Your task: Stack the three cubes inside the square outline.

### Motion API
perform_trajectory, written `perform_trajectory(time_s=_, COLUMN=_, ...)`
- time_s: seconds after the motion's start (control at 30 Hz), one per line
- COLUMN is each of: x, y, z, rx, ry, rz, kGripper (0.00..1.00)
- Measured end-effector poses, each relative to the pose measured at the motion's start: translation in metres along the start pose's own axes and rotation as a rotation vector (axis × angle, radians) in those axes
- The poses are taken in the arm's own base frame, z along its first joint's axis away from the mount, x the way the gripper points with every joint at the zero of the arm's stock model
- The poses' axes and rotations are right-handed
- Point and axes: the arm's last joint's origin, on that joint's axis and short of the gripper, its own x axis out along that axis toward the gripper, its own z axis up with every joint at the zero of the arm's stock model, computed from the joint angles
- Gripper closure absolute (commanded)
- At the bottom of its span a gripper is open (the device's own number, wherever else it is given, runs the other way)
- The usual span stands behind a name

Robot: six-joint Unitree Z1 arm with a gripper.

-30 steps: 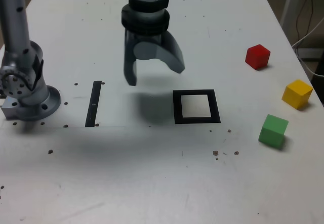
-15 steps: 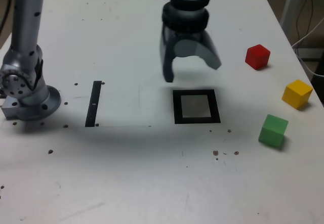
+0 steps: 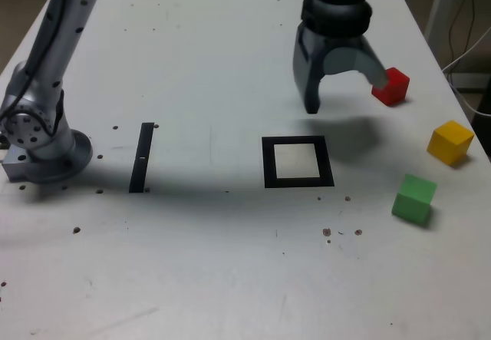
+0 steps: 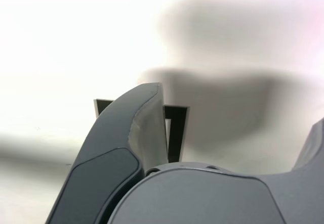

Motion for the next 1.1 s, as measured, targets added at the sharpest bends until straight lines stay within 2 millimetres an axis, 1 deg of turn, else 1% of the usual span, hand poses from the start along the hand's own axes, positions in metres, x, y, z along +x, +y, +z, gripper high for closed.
perform_trajectory(time_s=0.13, x=0.004, y=0.005, z=0.012, rx=-0.031, ry=-0.010, rz=0.000, kGripper=0.01)
perform_trajectory(time_s=0.2, x=0.007, y=0.009, z=0.022, rx=-0.051, ry=-0.024, rz=-0.001, kGripper=0.01)
perform_trajectory(time_s=0.27, x=0.009, y=0.013, z=0.027, rx=-0.068, ry=-0.030, rz=-0.001, kGripper=0.01)
perform_trajectory(time_s=0.43, x=0.008, y=0.024, z=0.042, rx=-0.116, ry=-0.068, rz=0.006, kGripper=0.01)
perform_trajectory(time_s=0.6, x=0.008, y=0.031, z=0.050, rx=-0.146, ry=-0.084, rz=0.014, kGripper=0.01)
perform_trajectory(time_s=0.77, x=0.013, y=0.037, z=0.058, rx=-0.172, ry=-0.093, rz=0.015, kGripper=0.01)
perform_trajectory(time_s=1.1, x=0.023, y=0.041, z=0.076, rx=-0.196, ry=-0.120, rz=0.005, kGripper=0.03)
